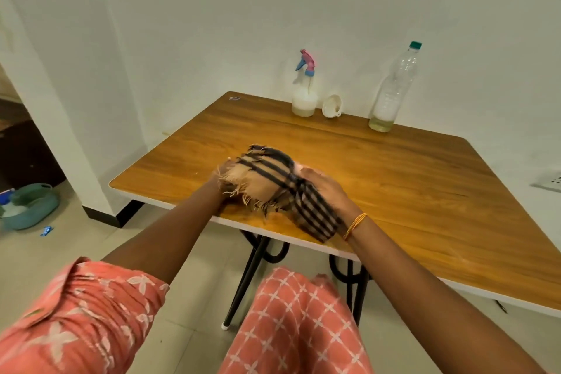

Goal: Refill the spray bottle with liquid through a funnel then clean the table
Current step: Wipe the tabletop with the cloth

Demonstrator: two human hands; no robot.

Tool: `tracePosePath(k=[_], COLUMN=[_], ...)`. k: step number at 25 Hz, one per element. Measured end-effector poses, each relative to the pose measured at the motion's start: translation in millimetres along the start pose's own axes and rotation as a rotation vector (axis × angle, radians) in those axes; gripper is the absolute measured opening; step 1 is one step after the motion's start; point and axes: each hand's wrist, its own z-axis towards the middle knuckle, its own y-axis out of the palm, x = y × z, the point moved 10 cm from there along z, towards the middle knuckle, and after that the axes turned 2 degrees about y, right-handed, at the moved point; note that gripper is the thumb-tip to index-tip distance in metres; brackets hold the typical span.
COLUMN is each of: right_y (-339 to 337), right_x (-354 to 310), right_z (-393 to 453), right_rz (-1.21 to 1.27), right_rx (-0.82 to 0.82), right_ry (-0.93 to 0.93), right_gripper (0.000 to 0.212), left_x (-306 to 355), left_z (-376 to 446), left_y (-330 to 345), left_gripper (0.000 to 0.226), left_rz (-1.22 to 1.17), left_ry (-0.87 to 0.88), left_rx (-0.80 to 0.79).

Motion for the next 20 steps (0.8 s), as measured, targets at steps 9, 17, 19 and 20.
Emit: tracePosePath(k=[9, 17, 19, 20], right_y=[-181.5, -236.8, -209.8, -196.3], right_x=[-92.4, -34.5, -29.1, -29.3], right_z=[67.4, 189.3, 210.8, 218.7], right_rz=[-0.351, -1.115, -1.218, -1.237], right_rx=[0.580, 0.669, 0.586, 0.530], right_ry=[-0.278, -0.057, -0.117, -0.157], right_gripper=[0.031, 0.038, 0.038, 0.037], left_x=[89.2, 86.7, 84.9, 83.6], left_z=[79.7, 133.2, 137.9, 140.5], left_y=[-0.6, -1.2, -1.4, -0.9], left_gripper=[0.048, 0.049, 0.048, 0.048], left_rz=[0.096, 0.079, 0.078, 0.079], left_ry=[0.367, 0.375, 0.371, 0.369], left_rx=[0.009, 0.113, 0.137, 0.136])
